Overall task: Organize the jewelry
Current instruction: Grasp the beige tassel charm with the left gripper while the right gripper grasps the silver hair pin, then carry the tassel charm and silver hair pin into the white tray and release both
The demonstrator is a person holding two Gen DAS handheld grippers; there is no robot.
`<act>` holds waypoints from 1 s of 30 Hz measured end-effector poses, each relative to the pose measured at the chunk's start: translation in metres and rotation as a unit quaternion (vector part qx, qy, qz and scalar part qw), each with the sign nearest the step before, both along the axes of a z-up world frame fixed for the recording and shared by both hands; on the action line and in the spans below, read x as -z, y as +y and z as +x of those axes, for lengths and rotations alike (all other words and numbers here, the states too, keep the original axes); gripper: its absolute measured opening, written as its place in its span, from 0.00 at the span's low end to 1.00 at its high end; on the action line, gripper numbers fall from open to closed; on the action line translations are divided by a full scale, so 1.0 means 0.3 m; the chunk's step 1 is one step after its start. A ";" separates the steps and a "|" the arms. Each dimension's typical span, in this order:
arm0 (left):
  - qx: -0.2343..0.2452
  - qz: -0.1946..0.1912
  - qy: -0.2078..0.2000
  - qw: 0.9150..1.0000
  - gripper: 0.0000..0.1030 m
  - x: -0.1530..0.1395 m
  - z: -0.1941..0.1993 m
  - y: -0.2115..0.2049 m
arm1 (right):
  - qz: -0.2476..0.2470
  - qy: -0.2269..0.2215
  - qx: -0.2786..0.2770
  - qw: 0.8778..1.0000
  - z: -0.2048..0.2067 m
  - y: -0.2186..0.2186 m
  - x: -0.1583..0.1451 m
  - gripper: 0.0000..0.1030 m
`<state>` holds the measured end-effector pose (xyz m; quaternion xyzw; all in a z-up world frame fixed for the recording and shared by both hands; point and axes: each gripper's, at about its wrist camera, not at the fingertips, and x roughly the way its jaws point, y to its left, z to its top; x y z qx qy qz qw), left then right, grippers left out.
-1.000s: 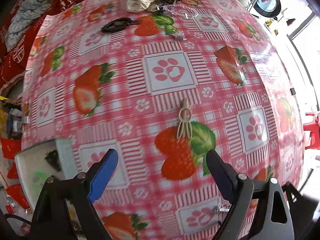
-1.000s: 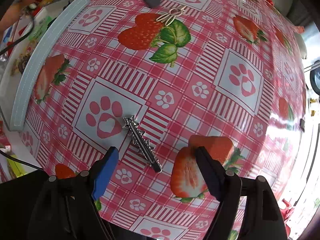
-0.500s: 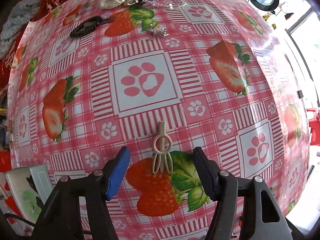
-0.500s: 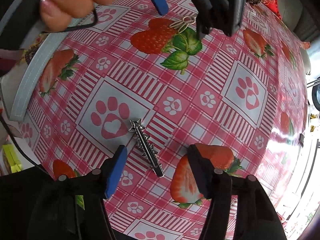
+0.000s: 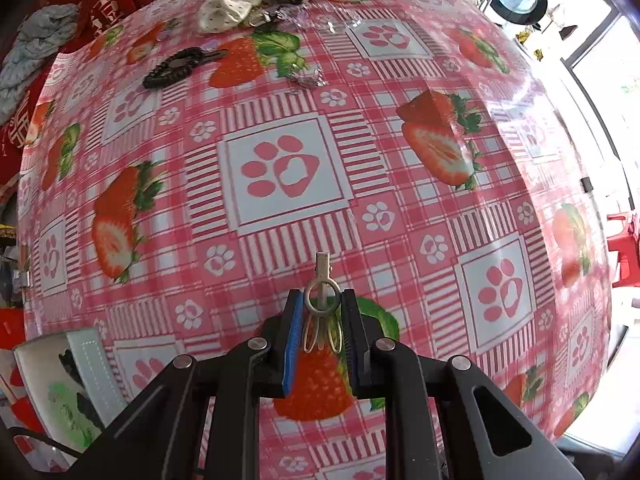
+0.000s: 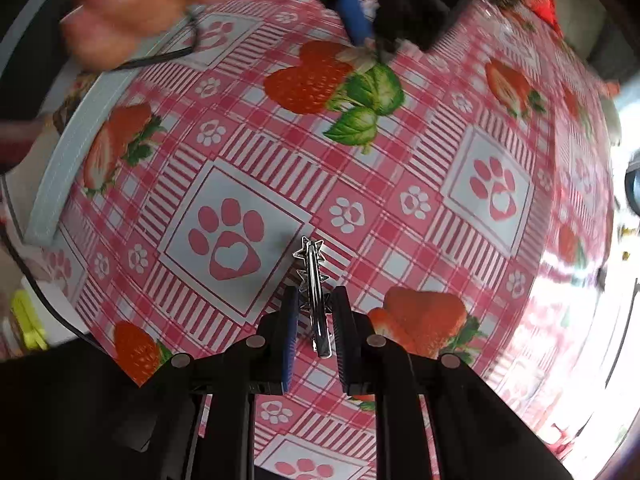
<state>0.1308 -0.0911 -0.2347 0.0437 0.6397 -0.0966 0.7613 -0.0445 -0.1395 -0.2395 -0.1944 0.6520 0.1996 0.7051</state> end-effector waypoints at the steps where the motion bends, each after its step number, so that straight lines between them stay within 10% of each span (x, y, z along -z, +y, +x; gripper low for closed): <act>1: -0.003 -0.002 -0.001 1.000 0.25 -0.011 -0.009 0.010 | 0.014 0.010 0.020 1.000 0.011 -0.018 -0.008 0.18; 14: -0.024 -0.020 -0.017 0.999 0.25 -0.134 -0.140 0.115 | 0.104 0.070 0.220 0.967 0.153 -0.266 -0.054 0.14; 30: -0.032 -0.015 -0.030 0.999 0.25 -0.225 -0.286 0.232 | 0.119 0.060 0.229 0.964 0.163 -0.217 -0.140 0.14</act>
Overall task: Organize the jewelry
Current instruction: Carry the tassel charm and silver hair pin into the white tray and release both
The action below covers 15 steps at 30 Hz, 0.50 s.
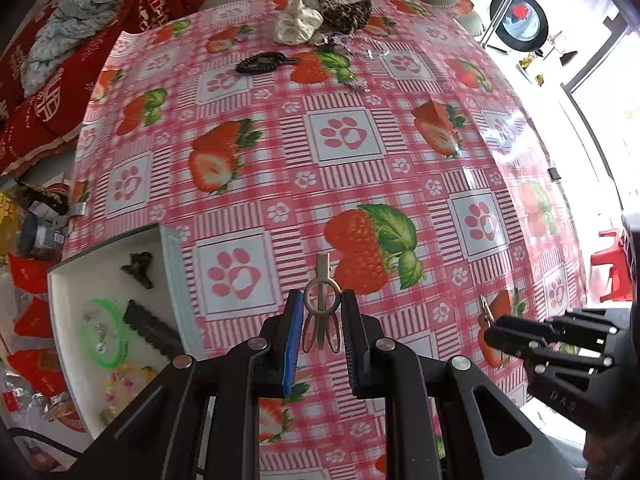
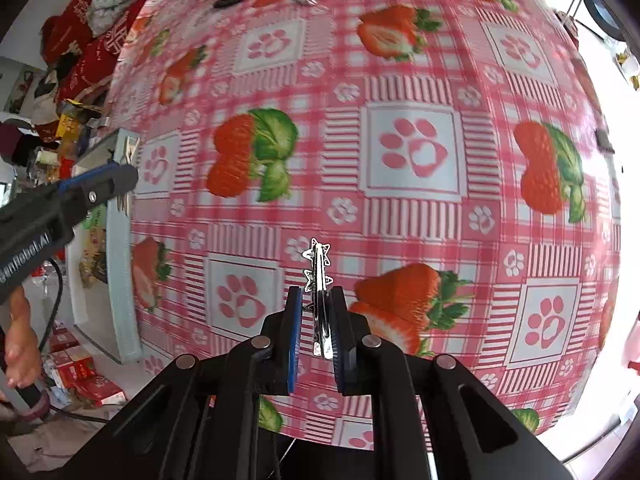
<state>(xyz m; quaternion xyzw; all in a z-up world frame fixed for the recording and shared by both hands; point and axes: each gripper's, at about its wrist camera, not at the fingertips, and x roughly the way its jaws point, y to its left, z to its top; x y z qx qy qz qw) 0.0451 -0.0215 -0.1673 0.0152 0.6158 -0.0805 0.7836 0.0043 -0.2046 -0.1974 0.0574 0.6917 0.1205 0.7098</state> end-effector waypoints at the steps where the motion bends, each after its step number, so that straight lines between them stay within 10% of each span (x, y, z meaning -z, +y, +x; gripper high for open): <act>1: -0.002 0.000 -0.002 1.000 0.25 -0.008 -0.008 0.011 | 0.001 -0.003 -0.002 1.000 0.004 0.012 -0.011 0.14; 15: -0.077 -0.008 -0.022 0.997 0.25 -0.078 -0.169 0.258 | 0.011 -0.038 -0.072 0.997 0.033 0.256 -0.128 0.14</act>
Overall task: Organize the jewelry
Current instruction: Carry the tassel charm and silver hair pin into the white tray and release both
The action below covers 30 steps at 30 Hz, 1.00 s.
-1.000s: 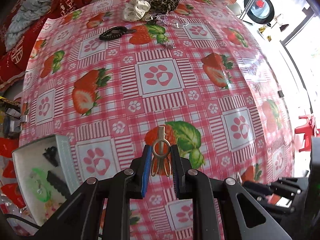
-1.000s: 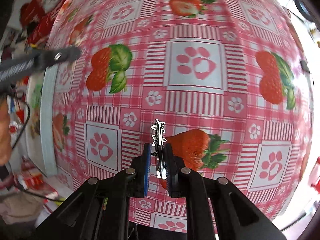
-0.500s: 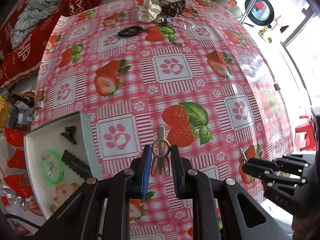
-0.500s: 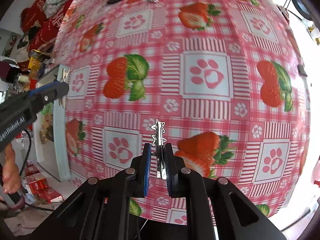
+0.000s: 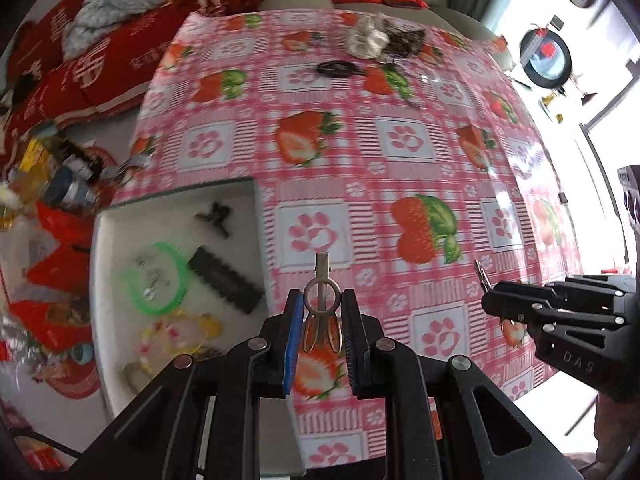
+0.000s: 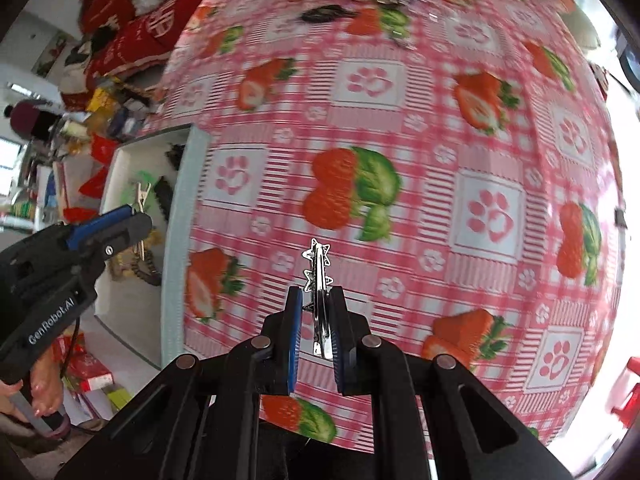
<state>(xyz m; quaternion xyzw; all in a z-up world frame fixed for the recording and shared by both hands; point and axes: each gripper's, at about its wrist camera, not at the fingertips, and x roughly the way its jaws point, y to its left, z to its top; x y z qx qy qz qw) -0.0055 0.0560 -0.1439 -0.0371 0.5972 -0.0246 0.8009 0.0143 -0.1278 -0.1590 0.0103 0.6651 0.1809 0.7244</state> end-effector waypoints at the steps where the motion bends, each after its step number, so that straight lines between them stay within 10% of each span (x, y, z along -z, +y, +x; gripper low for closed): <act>1: -0.008 0.000 0.000 1.000 0.25 -0.003 -0.017 0.024 | 0.001 -0.001 -0.006 1.000 0.000 0.017 -0.005 0.14; 30: -0.152 -0.009 0.084 0.985 0.25 0.246 -0.374 0.452 | 0.012 0.024 -0.182 0.983 -0.034 0.656 0.090 0.14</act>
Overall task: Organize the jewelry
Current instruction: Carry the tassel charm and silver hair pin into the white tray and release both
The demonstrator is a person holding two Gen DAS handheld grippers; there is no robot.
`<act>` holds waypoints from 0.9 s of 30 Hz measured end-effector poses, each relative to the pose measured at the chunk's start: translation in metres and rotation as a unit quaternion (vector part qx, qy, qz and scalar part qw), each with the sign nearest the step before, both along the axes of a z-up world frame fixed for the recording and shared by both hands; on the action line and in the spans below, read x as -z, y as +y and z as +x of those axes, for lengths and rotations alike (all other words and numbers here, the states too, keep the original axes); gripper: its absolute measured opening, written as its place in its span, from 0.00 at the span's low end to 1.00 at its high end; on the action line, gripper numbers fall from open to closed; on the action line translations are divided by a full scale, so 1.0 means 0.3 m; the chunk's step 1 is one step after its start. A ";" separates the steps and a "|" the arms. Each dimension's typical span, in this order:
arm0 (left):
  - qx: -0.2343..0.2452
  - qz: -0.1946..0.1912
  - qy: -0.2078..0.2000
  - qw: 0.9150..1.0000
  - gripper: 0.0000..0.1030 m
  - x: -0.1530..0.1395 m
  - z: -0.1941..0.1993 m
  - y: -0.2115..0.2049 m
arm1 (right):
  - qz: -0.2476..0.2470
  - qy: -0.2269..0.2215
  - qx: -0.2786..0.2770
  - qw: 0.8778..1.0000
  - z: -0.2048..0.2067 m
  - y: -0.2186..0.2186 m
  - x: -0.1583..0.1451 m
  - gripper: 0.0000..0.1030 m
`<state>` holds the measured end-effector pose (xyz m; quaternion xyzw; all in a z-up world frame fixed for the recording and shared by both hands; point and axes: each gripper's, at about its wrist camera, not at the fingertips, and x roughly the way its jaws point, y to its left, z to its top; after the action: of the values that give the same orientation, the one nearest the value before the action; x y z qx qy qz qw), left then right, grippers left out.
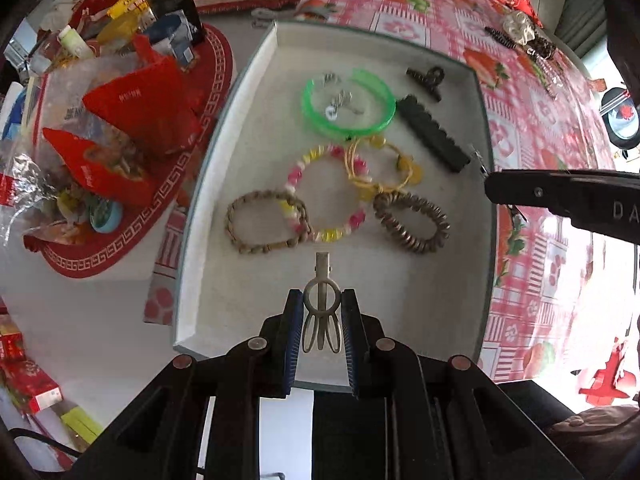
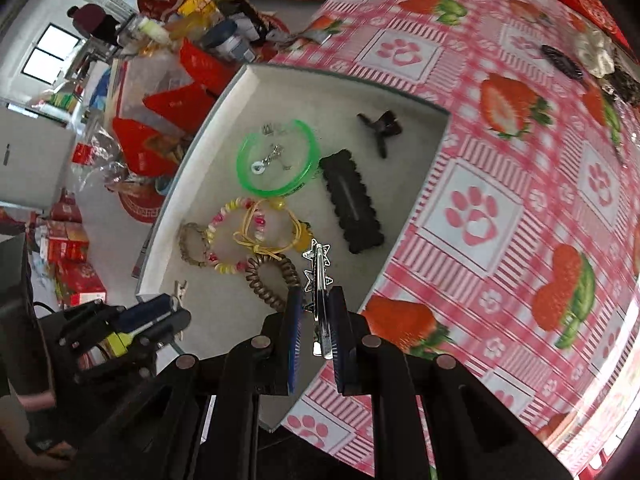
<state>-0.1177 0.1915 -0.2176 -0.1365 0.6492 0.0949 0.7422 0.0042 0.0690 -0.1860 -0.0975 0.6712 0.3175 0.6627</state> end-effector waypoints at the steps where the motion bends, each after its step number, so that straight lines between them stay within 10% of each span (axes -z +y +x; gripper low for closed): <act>1: -0.001 -0.001 0.001 1.000 0.25 0.009 0.002 0.003 | -0.004 0.002 -0.002 1.000 0.001 0.010 0.016 0.14; 27: -0.008 0.013 0.037 0.999 0.25 0.126 0.044 0.002 | -0.052 0.030 -0.008 0.998 0.022 0.090 0.178 0.26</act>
<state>-0.1044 0.1921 -0.2554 -0.1285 0.6739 0.1147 0.7184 0.0107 0.0959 -0.2395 -0.1279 0.7059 0.2904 0.6333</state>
